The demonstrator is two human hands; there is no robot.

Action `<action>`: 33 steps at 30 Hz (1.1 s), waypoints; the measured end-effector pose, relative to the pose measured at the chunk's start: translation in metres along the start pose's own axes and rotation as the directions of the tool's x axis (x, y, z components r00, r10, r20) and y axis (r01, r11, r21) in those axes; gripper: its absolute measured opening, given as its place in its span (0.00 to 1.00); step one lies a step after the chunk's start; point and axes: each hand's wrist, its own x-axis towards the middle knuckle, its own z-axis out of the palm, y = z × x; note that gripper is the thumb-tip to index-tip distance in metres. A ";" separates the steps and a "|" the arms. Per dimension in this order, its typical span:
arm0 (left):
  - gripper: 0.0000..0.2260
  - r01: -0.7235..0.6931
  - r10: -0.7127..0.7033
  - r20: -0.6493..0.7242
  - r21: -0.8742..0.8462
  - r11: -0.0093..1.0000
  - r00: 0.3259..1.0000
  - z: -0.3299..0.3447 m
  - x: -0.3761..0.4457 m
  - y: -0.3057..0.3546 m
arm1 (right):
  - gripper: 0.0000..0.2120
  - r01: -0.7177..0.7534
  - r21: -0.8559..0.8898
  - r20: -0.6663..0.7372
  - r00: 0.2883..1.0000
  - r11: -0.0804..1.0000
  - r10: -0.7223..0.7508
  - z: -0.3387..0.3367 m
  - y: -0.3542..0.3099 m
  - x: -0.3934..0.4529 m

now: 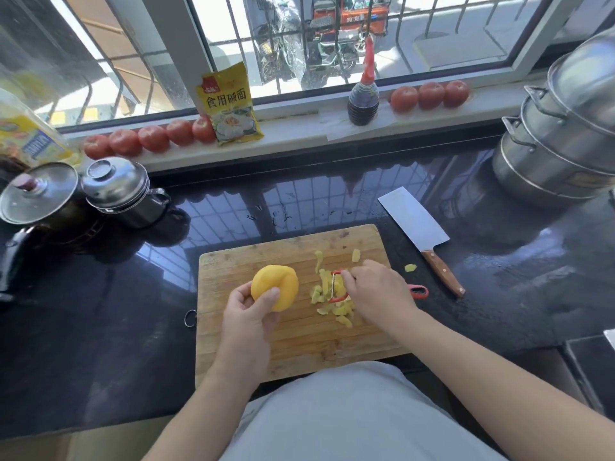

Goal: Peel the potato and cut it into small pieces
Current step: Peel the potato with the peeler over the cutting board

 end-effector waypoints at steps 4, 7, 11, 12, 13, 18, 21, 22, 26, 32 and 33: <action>0.15 0.171 -0.162 0.069 -0.149 0.974 0.984 0.000 0.002 0.000 | 0.22 0.013 -0.027 -0.019 1.000 1.000 -0.014 -0.001 0.001 0.006; 0.10 0.253 -0.230 0.123 -0.226 0.941 0.965 0.003 -0.003 0.001 | 0.23 -0.038 -0.084 0.159 0.986 0.996 0.051 0.001 0.005 0.007; 0.13 0.296 -0.263 0.146 -0.301 0.907 0.954 0.003 -0.004 0.006 | 0.25 0.028 0.071 0.018 0.999 0.997 -0.029 0.000 0.000 0.005; 0.16 0.319 -0.279 0.169 -0.302 0.898 0.945 0.003 -0.005 0.008 | 0.25 0.065 0.104 0.019 0.998 0.992 -0.067 0.000 -0.001 0.004; 0.19 0.344 -0.296 0.195 -0.302 0.889 0.935 0.002 -0.006 0.009 | 0.24 0.106 0.133 0.008 0.994 0.986 -0.108 -0.002 -0.004 0.003; 0.24 0.364 -0.312 0.199 -0.345 0.865 0.929 0.007 -0.005 0.011 | 0.21 0.283 0.127 -0.228 0.941 0.951 -0.249 -0.019 -0.019 -0.007; 0.25 0.318 -0.268 0.194 -0.308 0.897 0.944 0.009 -0.004 0.008 | 0.23 0.361 0.047 -0.319 0.889 0.932 -0.328 -0.023 -0.031 -0.011; 0.25 0.295 -0.244 0.199 -0.290 0.910 0.949 0.010 -0.005 0.007 | 0.23 0.378 0.031 -0.334 0.877 0.925 -0.347 -0.022 -0.035 -0.013; 0.24 0.210 -0.160 0.210 -0.244 0.947 0.965 0.014 -0.009 0.006 | 0.21 0.423 -0.074 -0.426 0.805 0.903 -0.412 -0.022 -0.050 -0.018; 0.29 0.099 -0.071 0.177 -0.156 0.983 0.982 0.015 -0.009 -0.001 | 0.20 0.399 -0.170 -0.486 0.761 0.901 -0.429 -0.020 -0.057 -0.019; 0.29 0.078 -0.056 0.167 -0.131 0.988 0.984 0.015 -0.009 -0.002 | 0.20 0.402 -0.183 -0.487 0.756 0.897 -0.437 -0.020 -0.056 -0.020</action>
